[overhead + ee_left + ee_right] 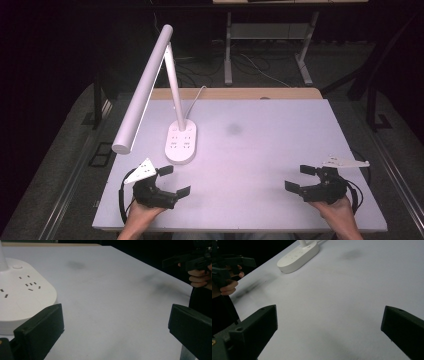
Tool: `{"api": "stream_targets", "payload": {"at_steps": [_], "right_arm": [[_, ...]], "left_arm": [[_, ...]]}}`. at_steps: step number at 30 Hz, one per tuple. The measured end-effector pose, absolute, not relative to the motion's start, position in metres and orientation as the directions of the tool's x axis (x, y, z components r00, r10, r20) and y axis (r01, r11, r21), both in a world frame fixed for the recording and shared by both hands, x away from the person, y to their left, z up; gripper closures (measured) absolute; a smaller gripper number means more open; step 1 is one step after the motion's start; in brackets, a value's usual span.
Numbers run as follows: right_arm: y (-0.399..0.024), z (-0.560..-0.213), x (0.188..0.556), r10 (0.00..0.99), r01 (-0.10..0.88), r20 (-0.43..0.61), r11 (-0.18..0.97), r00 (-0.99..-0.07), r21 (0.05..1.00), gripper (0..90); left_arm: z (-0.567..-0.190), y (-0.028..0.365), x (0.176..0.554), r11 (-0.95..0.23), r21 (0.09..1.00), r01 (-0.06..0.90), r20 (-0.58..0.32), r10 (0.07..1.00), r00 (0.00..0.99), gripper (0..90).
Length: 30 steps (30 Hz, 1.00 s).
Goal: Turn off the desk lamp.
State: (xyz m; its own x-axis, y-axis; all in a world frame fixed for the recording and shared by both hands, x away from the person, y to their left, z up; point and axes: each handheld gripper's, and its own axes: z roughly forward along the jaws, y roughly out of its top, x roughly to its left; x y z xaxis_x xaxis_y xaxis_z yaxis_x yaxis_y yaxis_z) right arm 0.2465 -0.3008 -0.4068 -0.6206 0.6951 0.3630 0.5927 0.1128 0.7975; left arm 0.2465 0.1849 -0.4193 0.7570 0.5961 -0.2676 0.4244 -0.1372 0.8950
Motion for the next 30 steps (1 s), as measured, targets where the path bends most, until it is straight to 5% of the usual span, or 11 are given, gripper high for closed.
{"api": "stream_targets", "payload": {"at_steps": [30], "right_arm": [[-0.283, -0.389, 0.263, 0.681, 0.596, 0.327, 0.200, -0.655, 0.778, 0.6]], "left_arm": [[-0.419, 0.187, 0.246, -0.137, 0.896, 0.422, -0.265, 0.598, 0.757, 0.0]]}}
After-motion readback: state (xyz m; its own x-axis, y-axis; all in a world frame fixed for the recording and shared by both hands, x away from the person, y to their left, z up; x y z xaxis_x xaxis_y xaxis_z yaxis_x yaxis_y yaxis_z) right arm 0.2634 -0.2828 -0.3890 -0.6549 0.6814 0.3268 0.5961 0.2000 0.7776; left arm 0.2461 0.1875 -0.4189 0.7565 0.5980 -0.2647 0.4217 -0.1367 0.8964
